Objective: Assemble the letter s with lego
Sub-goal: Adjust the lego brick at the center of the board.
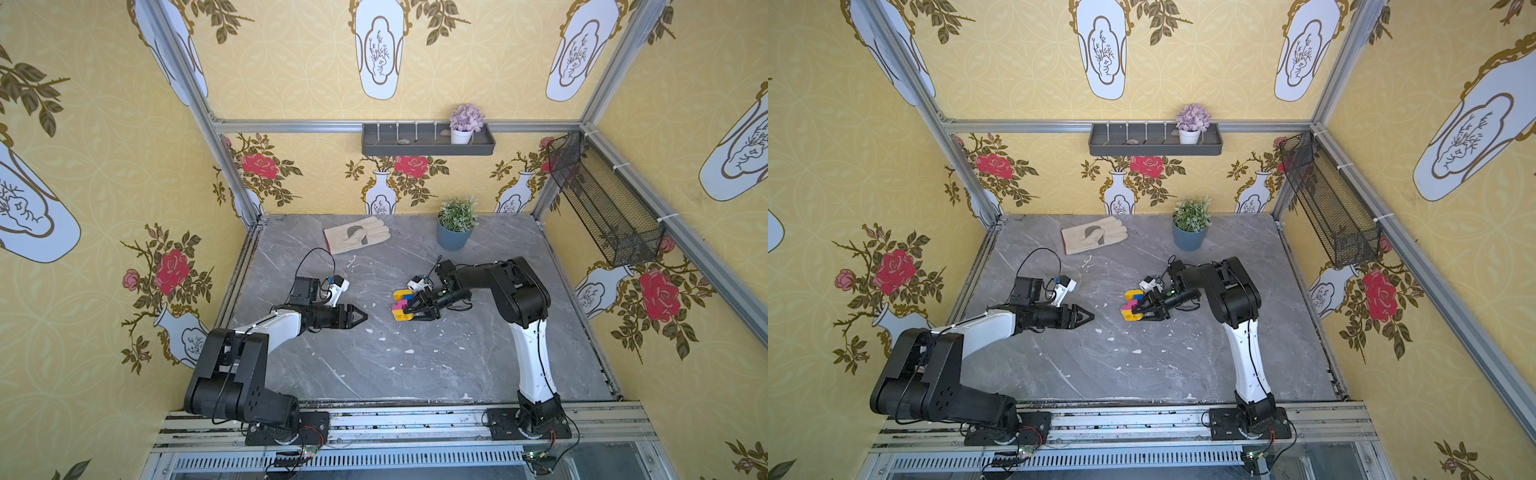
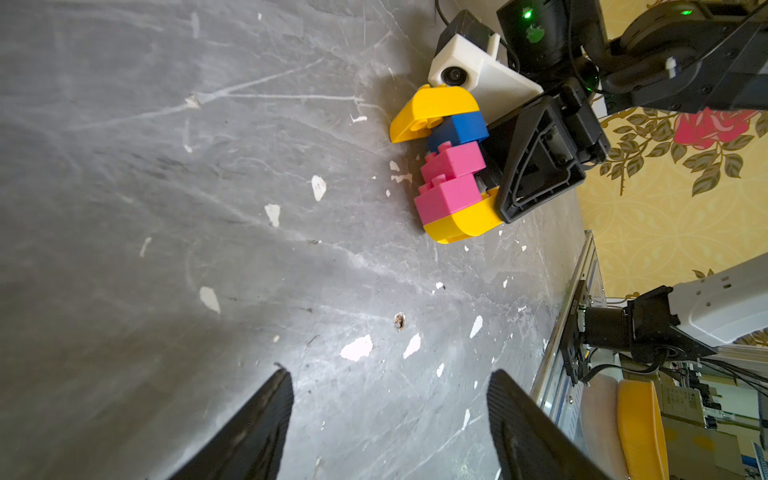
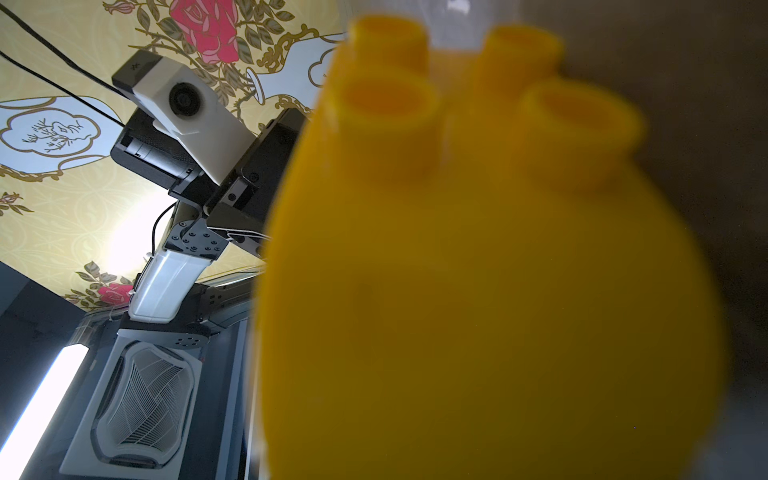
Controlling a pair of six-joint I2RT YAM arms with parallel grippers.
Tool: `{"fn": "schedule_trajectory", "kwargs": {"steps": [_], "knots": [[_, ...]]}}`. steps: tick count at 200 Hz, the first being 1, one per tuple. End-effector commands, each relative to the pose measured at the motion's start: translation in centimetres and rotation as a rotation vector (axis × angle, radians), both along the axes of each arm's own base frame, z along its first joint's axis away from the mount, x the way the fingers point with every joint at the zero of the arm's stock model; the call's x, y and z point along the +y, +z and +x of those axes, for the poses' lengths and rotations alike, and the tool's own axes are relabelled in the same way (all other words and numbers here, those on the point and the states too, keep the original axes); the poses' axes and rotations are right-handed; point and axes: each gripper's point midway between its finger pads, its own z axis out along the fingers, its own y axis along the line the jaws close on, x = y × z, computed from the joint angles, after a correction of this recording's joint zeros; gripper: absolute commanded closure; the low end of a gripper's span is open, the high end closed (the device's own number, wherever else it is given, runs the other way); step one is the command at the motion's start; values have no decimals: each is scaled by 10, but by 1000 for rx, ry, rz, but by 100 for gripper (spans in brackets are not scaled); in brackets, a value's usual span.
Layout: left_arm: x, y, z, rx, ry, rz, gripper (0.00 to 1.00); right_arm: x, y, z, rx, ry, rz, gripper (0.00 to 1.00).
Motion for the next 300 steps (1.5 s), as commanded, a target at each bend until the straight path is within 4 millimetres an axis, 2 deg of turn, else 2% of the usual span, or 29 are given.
{"fn": "schedule_trajectory", "kwargs": {"steps": [1,77,165,193,247,262,270,271,273,300], "knots": [[-1,0,0,-1,-12,-8,24,-12,-47,2,-58,-7,-215,55],[0,1,1,-4,-10,-10,24,-22,-51,9,-83,-26,-278,46],[1,3,2,-9,-6,-10,24,-46,-69,16,-201,-14,-511,45],[1,4,2,-16,-7,-8,24,-61,-77,23,-281,-14,-643,43],[1,5,2,-21,-6,-10,24,-75,-78,34,-404,-11,-780,42],[1,6,3,-25,-5,-10,24,-79,-77,37,-432,-16,-810,39],[1,6,3,-27,-6,-10,24,-81,-77,38,-441,-17,-824,16],[1,6,3,-26,-5,-10,24,-81,-76,38,-444,-18,-824,6],[1,6,2,-26,-5,-9,24,-82,-76,39,-445,-19,-828,0],[2,5,2,-24,-4,-11,24,-83,-73,42,-467,-27,-839,2]]}}
